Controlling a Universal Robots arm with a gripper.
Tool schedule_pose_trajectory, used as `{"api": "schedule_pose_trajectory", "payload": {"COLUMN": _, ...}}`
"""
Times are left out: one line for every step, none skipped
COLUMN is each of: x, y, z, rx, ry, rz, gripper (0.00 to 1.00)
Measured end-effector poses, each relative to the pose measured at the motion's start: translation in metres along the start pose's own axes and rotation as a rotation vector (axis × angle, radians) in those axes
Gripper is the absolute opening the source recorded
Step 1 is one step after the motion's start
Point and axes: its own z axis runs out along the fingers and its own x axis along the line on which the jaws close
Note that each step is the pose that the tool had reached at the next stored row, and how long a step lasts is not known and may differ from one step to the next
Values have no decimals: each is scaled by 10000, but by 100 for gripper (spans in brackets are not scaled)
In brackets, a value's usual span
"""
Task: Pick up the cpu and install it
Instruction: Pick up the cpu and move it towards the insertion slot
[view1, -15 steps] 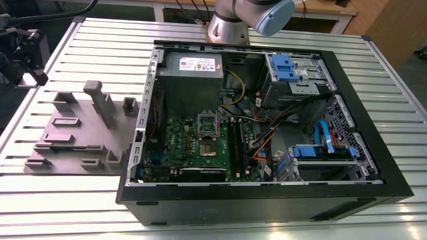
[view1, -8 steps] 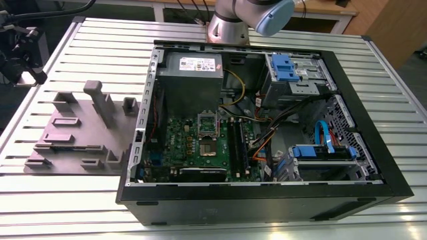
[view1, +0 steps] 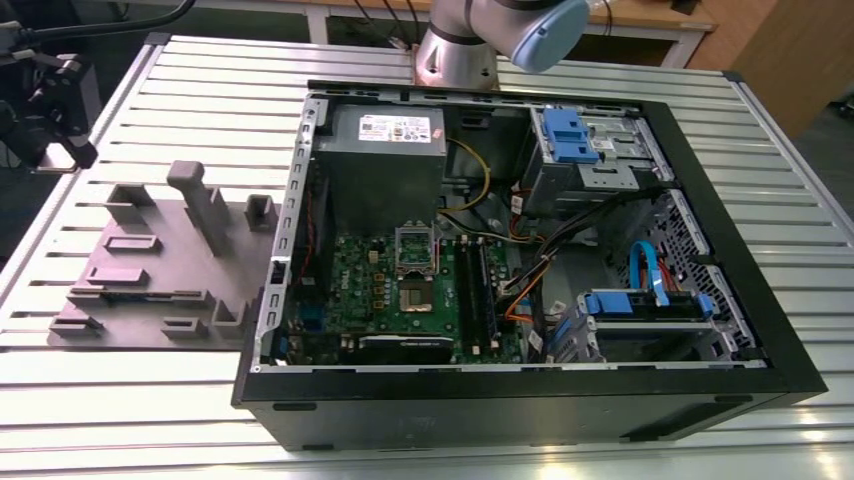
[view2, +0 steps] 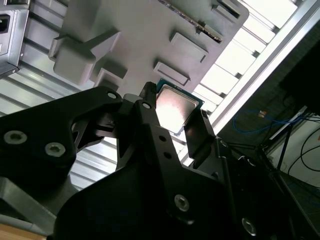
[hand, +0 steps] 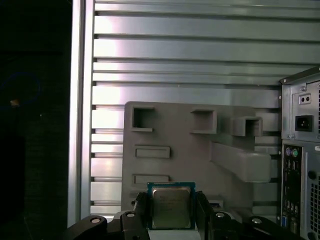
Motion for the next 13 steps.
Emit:
{"api": "schedule_pose_trajectory", "payload": {"x": -12, "y": 0, "z": 0, "rx": 0, "ry": 0, "rz": 0, "gripper": 47}}
{"api": "schedule_pose_trajectory", "payload": {"x": -26, "y": 0, "z": 0, "rx": 0, "ry": 1, "rz": 0, "gripper": 47}}
{"api": "schedule_pose_trajectory", "payload": {"x": -38, "y": 0, "z": 1, "rx": 0, "ry": 0, "rz": 0, "gripper": 47}}
{"api": "schedule_pose_trajectory", "payload": {"x": -50, "y": 0, "z": 2, "rx": 0, "ry": 0, "rz": 0, "gripper": 47}}
{"api": "schedule_pose_trajectory", "payload": {"x": -61, "y": 0, "z": 2, "rx": 0, "ry": 0, "rz": 0, "gripper": 47}}
{"api": "schedule_pose_trajectory", "payload": {"x": -75, "y": 0, "z": 2, "rx": 0, "ry": 1, "rz": 0, "gripper": 47}}
{"api": "schedule_pose_trajectory", "payload": {"x": -87, "y": 0, "z": 3, "rx": 0, "ry": -1, "rz": 0, "gripper": 47}}
{"api": "schedule_pose_trajectory", "payload": {"x": -98, "y": 0, "z": 3, "rx": 0, "ry": -1, "rz": 0, "gripper": 47}}
{"api": "schedule_pose_trajectory", "payload": {"x": -108, "y": 0, "z": 3, "rx": 0, "ry": 0, "rz": 0, "gripper": 47}}
{"api": "schedule_pose_trajectory", "payload": {"x": -117, "y": 0, "z": 3, "rx": 0, "ry": 0, "rz": 0, "gripper": 47}}
{"api": "schedule_pose_trajectory", "payload": {"x": -125, "y": 0, "z": 4, "rx": 0, "ry": 0, "rz": 0, "gripper": 47}}
{"api": "schedule_pose_trajectory", "payload": {"x": -135, "y": 0, "z": 4, "rx": 0, "ry": 0, "rz": 0, "gripper": 47}}
{"api": "schedule_pose_trajectory", "payload": {"x": -145, "y": 0, "z": 5, "rx": -1, "ry": -1, "rz": 0, "gripper": 47}}
